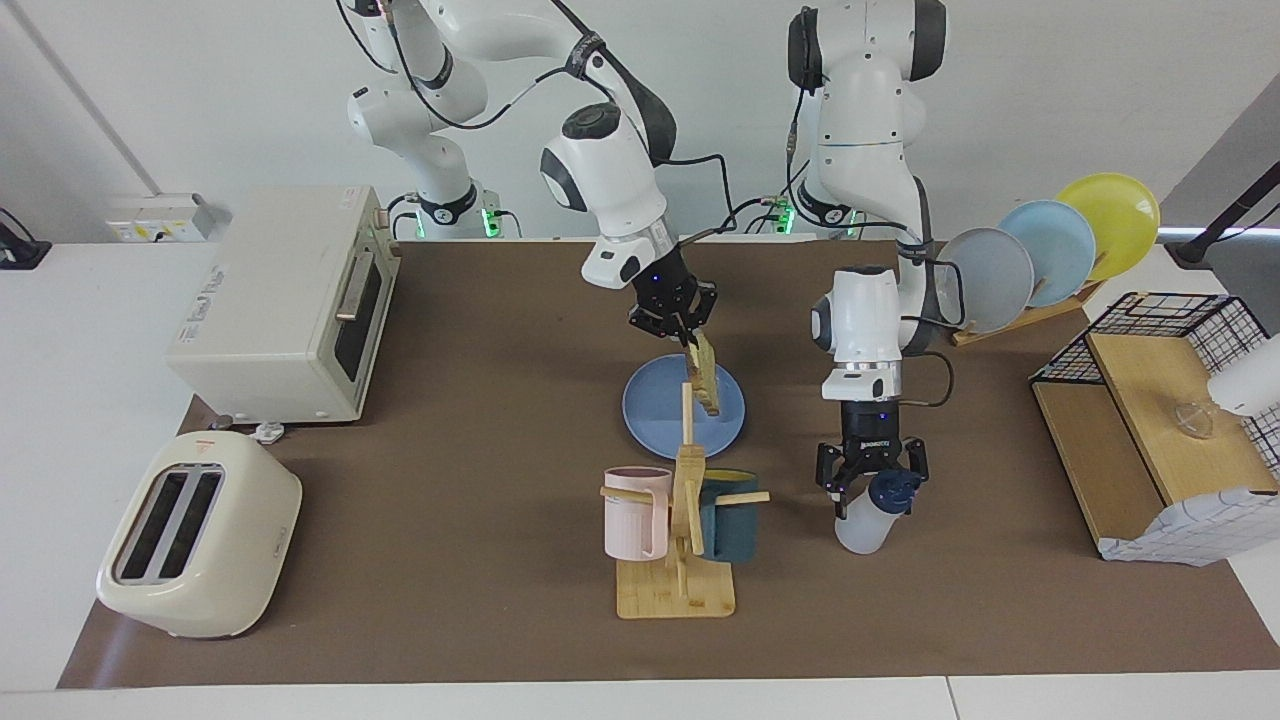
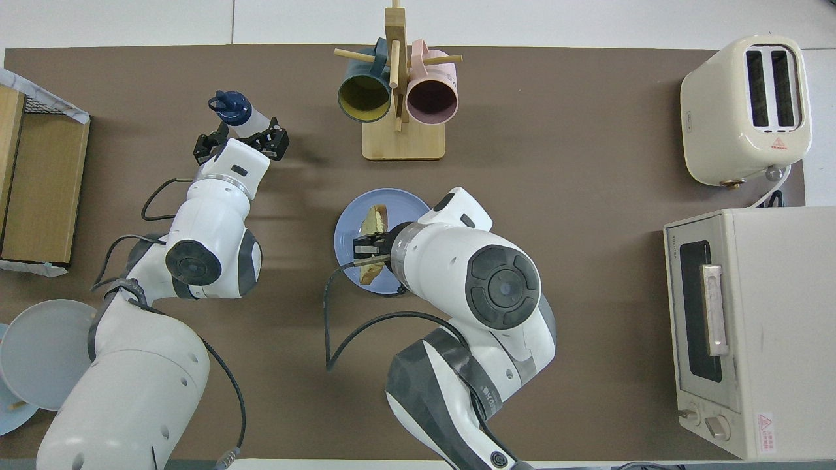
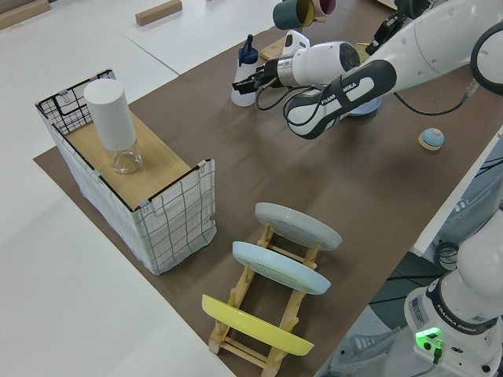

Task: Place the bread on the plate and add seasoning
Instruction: 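Lower the bread onto the blue plate with the right gripper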

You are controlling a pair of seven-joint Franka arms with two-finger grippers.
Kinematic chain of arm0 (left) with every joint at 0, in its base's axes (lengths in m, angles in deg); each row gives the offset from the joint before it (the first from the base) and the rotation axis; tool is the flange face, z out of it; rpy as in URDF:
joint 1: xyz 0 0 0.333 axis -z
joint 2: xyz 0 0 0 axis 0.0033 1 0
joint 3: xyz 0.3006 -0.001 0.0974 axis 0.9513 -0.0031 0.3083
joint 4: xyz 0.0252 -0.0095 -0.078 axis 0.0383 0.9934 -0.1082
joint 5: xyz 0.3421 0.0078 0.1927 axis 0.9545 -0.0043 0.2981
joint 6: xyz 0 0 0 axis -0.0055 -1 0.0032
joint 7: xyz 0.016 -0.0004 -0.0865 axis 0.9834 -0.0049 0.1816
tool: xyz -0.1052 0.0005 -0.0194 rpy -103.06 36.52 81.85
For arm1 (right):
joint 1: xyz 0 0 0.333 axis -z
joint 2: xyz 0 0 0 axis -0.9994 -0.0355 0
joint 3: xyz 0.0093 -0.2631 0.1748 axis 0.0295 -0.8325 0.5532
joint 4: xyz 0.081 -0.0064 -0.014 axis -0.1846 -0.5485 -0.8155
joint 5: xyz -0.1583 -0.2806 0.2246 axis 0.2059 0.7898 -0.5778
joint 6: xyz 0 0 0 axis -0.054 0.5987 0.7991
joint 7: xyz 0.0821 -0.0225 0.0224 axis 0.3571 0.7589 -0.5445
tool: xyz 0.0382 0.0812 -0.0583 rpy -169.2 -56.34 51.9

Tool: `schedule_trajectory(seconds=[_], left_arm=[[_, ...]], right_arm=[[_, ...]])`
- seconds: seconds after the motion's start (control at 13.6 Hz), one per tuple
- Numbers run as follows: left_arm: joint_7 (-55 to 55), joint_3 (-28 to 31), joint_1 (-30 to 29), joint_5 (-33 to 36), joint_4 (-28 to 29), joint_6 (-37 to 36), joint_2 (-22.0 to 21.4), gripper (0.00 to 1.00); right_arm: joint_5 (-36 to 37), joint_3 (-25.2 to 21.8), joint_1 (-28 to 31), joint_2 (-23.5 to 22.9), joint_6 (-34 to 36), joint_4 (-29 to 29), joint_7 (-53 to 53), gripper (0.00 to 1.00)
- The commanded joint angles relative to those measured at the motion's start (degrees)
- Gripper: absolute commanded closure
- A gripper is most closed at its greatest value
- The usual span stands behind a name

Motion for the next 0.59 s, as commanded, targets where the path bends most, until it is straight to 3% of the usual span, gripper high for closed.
schedule_trajectory(seconds=[0.0, 0.37, 0.52], left_arm=[[0.5, 0.3, -0.2, -0.5, -3.1, 1.1, 2.3, 0.00], [0.4, 0.3, -1.6, 0.2, -4.1, 1.2, 2.9, 0.00], [0.4, 0.3, -1.5, 0.1, -4.1, 1.2, 3.1, 0.00]], right_arm=[[-1.0, -0.1, 0.3, 1.7, -2.9, -3.8, -2.1, 1.00], [-1.0, -0.1, 0.3, 1.2, -13.0, -8.9, -2.0, 1.00], [-1.0, -0.1, 0.3, 1.0, -13.3, -8.9, -2.0, 1.00]])
